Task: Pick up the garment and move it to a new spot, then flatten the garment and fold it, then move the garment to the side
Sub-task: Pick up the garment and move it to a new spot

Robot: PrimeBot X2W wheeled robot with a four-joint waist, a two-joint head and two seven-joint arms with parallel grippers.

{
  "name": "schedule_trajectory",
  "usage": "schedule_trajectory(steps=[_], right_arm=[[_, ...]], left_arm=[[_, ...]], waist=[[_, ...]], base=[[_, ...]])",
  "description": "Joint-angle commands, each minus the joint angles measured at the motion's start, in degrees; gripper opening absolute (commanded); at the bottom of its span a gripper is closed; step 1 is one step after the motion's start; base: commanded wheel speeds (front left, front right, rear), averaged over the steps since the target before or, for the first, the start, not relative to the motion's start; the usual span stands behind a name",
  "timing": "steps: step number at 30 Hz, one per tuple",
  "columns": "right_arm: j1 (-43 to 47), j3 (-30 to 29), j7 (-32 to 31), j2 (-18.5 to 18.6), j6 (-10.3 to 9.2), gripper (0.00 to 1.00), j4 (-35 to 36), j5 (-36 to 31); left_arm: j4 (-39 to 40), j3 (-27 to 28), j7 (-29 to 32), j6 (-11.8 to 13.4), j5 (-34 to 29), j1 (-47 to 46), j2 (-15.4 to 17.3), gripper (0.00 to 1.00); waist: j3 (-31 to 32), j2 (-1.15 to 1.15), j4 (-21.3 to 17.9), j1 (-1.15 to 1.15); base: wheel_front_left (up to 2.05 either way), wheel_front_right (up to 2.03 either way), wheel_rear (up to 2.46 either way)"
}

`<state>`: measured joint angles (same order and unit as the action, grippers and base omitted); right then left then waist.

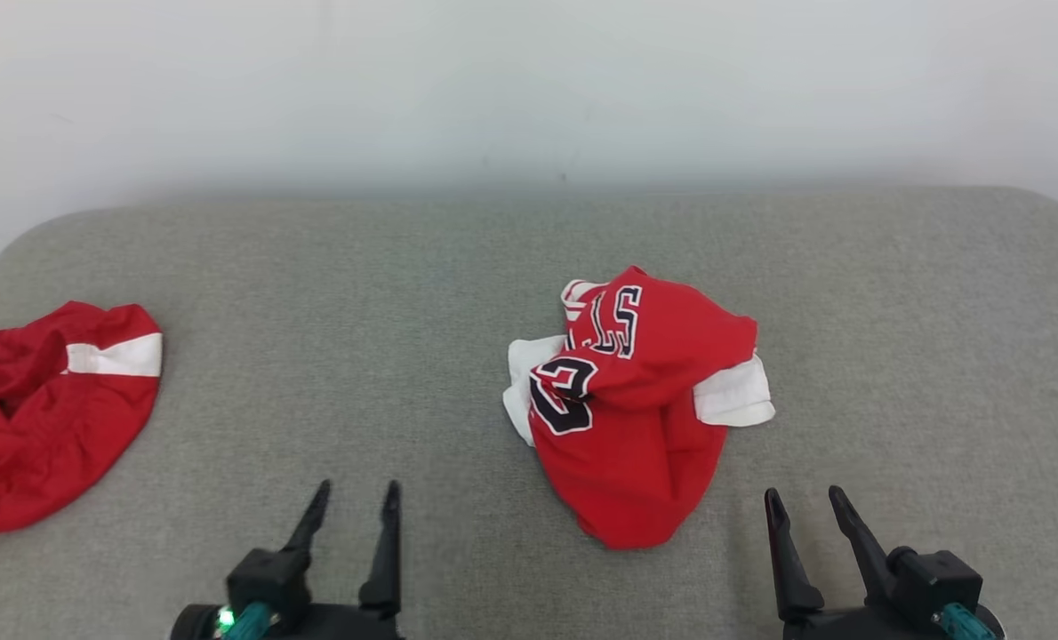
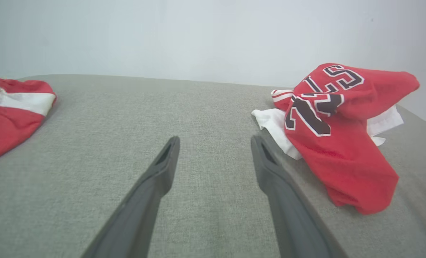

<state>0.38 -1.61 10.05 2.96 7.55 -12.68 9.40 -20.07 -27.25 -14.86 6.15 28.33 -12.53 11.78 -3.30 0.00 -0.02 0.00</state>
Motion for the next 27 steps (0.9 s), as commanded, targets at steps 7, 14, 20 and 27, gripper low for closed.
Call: schedule_trajectory(steps=[7, 14, 20, 27], right_arm=[[2.49, -0.62, 1.11, -0.13, -0.12, 1.00, -0.29, -1.42], [3.41, -0.71, 2.04, -0.13, -0.12, 1.00, -1.51, -0.90], [3.94, -0.31, 2.65, -0.14, -0.12, 1.00, -2.42, 0.21], [3.63, -0.26, 2.56, -0.15, -0.12, 1.00, -4.33, 1.63]], left_arm=[[10.68, 11.10, -0.34, 3.83, -8.71, 9.84, -0.90, 1.00], [13.92, 20.27, -0.36, 1.69, -13.34, 16.97, -3.70, 1.00], [17.22, 26.20, -0.38, -5.54, -13.98, 18.86, -6.35, 1.00], [17.38, 30.51, -0.37, -11.08, -17.21, 20.71, -8.62, 1.00]], waist=[[2.44, 0.00, 2.41, 0.00], [3.59, 0.00, 1.48, 0.00], [4.01, 0.00, 0.85, 0.00], [4.50, 0.00, 0.29, 0.00]], base=[[0.00, 0.00, 0.00], [0.00, 0.00, 0.00], [0.00, 0.00, 0.00], [0.00, 0.00, 0.00]])
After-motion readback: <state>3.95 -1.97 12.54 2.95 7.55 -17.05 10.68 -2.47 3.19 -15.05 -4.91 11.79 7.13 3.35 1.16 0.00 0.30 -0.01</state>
